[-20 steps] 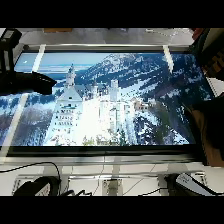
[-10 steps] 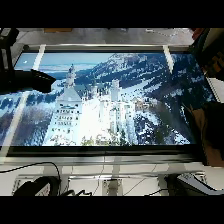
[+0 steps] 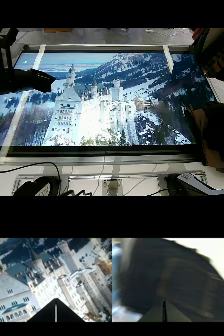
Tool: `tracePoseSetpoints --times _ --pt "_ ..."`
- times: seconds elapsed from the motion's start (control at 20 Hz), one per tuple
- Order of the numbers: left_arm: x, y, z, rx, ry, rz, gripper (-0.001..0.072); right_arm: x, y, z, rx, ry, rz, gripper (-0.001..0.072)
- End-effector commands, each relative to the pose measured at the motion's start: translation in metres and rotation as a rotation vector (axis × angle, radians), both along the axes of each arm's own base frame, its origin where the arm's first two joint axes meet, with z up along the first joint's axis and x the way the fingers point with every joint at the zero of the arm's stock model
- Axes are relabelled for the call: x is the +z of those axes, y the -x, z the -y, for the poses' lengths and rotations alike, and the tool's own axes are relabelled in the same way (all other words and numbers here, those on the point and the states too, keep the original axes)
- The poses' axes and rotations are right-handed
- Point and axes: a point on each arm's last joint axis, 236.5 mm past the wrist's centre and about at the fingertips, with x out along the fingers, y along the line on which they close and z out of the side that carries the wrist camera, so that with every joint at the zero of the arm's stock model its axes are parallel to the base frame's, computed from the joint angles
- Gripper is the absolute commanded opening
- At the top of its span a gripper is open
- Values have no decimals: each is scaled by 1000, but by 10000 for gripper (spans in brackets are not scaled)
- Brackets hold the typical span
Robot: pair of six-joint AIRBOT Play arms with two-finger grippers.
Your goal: Fold the clothes and pants, and hang the long-sleeved shirts on hangers.
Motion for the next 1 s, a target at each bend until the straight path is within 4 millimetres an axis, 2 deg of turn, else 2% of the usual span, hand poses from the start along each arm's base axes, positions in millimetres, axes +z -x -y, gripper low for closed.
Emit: tracePoseSetpoints --times 0.0,0.15,0.25,0.35,0.55,0.65,0.75,0.85,0.95 --pt "1 0 0 0 0 2 9 24 -101 -60 442 16 203 44" --pt "1 0 0 0 0 2 10 13 -158 -136 724 -15 160 43" --pt "1 0 0 0 0 2 9 0 -189 -194 961 49 63 43" --pt "1 0 0 0 0 2 9 -8 -215 -249 1169 173 -21 43" --pt "1 0 0 0 0 2 9 -12 -259 -351 1503 446 -45 44" --pt "1 0 0 0 0 2 9 -29 -270 -377 1572 469 -86 43" --pt "1 0 0 0 0 2 9 -54 -276 -376 1567 452 -179 43" --pt "1 0 0 0 0 2 9 -80 -276 -365 1501 380 -268 43" --pt "1 0 0 0 0 2 10 -94 -274 -365 1496 328 -309 44"
